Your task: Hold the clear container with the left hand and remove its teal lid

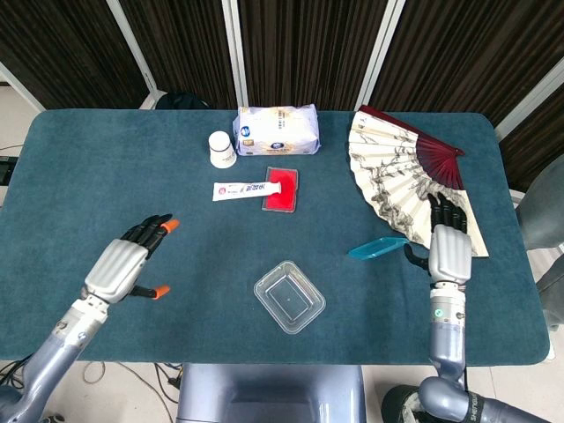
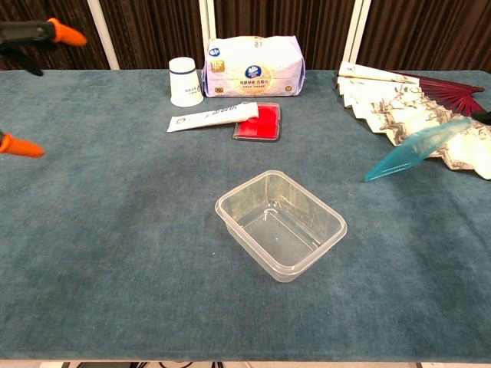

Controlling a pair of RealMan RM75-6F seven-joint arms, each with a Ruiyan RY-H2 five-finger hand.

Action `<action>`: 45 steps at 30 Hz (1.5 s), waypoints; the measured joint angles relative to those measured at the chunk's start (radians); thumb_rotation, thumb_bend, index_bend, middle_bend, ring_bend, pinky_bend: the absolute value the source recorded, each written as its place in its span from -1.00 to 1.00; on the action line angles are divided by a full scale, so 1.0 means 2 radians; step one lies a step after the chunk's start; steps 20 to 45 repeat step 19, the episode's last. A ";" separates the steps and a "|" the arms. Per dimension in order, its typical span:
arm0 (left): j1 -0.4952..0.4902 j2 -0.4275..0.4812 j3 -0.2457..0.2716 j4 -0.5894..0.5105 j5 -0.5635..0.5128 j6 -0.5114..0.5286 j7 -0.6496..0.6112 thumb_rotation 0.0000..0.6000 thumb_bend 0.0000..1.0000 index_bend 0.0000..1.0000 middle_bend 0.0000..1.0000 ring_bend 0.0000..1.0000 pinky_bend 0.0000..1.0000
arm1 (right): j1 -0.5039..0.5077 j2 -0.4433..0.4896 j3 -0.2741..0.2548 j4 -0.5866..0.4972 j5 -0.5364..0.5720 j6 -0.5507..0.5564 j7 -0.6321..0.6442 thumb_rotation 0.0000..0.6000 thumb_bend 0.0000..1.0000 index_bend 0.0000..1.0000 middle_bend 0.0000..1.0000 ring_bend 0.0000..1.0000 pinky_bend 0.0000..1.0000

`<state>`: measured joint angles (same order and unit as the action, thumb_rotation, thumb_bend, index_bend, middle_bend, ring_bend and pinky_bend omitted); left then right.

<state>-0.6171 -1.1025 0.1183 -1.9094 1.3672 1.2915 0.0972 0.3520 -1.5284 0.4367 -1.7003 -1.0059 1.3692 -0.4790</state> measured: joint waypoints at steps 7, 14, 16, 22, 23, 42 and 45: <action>0.061 0.016 0.032 0.006 0.043 0.045 0.006 1.00 -1.00 -1.00 -1.00 -1.00 -0.75 | -0.026 0.070 -0.020 -0.028 -0.012 -0.006 0.022 1.00 -0.33 -1.00 -1.00 -1.00 -1.00; 0.132 0.023 0.058 0.044 0.079 0.102 0.005 1.00 -1.00 -1.00 -1.00 -1.00 -0.83 | -0.075 0.163 -0.075 -0.048 -0.082 -0.008 0.087 1.00 -0.42 -1.00 -1.00 -1.00 -1.00; 0.150 0.021 0.061 0.063 0.085 0.116 0.007 1.00 -1.00 -1.00 -1.00 -1.00 -0.94 | -0.090 0.187 -0.094 -0.050 -0.114 -0.005 0.109 1.00 -0.50 -1.00 -1.00 -1.00 -1.00; 0.181 0.016 0.065 0.097 0.092 0.138 0.013 1.00 -1.00 -1.00 -1.00 -1.00 -1.00 | -0.112 0.212 -0.123 -0.050 -0.161 0.008 0.131 1.00 -0.59 -1.00 -1.00 -1.00 -1.00; 0.181 0.016 0.065 0.097 0.092 0.138 0.013 1.00 -1.00 -1.00 -1.00 -1.00 -1.00 | -0.112 0.212 -0.123 -0.050 -0.161 0.008 0.131 1.00 -0.59 -1.00 -1.00 -1.00 -1.00; 0.181 0.016 0.065 0.097 0.092 0.138 0.013 1.00 -1.00 -1.00 -1.00 -1.00 -1.00 | -0.112 0.212 -0.123 -0.050 -0.161 0.008 0.131 1.00 -0.59 -1.00 -1.00 -1.00 -1.00; 0.181 0.016 0.065 0.097 0.092 0.138 0.013 1.00 -1.00 -1.00 -1.00 -1.00 -1.00 | -0.112 0.212 -0.123 -0.050 -0.161 0.008 0.131 1.00 -0.59 -1.00 -1.00 -1.00 -1.00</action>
